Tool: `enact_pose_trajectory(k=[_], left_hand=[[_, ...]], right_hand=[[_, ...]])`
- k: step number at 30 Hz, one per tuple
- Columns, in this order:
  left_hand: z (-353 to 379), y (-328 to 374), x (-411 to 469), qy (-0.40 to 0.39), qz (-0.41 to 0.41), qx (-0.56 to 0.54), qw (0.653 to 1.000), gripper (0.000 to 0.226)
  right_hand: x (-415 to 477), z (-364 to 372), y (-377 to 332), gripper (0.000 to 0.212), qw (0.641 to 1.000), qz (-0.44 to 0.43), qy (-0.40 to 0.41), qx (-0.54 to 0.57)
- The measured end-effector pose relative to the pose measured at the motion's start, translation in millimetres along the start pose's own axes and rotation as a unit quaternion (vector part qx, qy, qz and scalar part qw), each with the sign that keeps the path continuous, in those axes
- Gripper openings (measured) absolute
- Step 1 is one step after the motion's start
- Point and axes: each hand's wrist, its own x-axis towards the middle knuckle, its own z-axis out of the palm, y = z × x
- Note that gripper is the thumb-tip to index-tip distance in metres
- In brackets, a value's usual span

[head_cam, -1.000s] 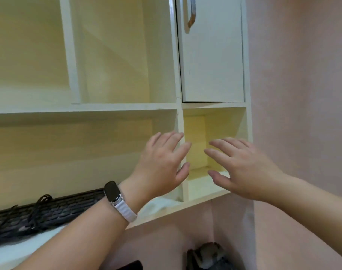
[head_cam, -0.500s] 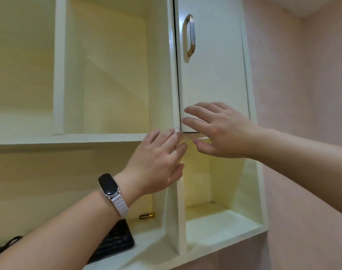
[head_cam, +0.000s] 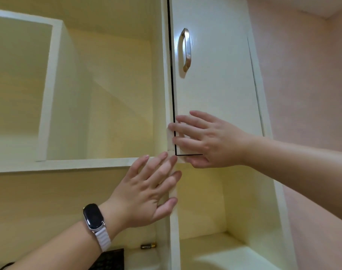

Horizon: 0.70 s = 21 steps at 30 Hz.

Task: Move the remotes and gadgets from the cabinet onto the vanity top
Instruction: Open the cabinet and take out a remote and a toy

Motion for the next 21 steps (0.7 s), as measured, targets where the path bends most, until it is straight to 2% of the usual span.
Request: enact_pose_trajectory(k=[4,9,14,19,21], left_hand=[[3,-1,0,0.01,0.003,-0.003,1.0,0.053],[-2,1,-1,-0.016,-0.003,0.005,1.0,0.054],[-19,6,5,-0.072,-0.018,0.011,0.997,0.06],[-30,26,36,-0.106,-0.047,-0.019,0.993,0.069],[-27,37,54,-0.13,-0.074,-0.027,0.988,0.072]], right_hand=[[7,-9,7,0.035,0.999,-0.031,0.0,-0.022],[17,-30,9,0.027,0.997,-0.076,-0.007,-0.026],[11,-53,13,0.026,0.996,-0.085,-0.008,-0.027],[-16,-79,15,0.022,0.998,-0.058,0.035,-0.015],[-27,-91,15,0.023,0.999,-0.047,0.026,-0.001]])
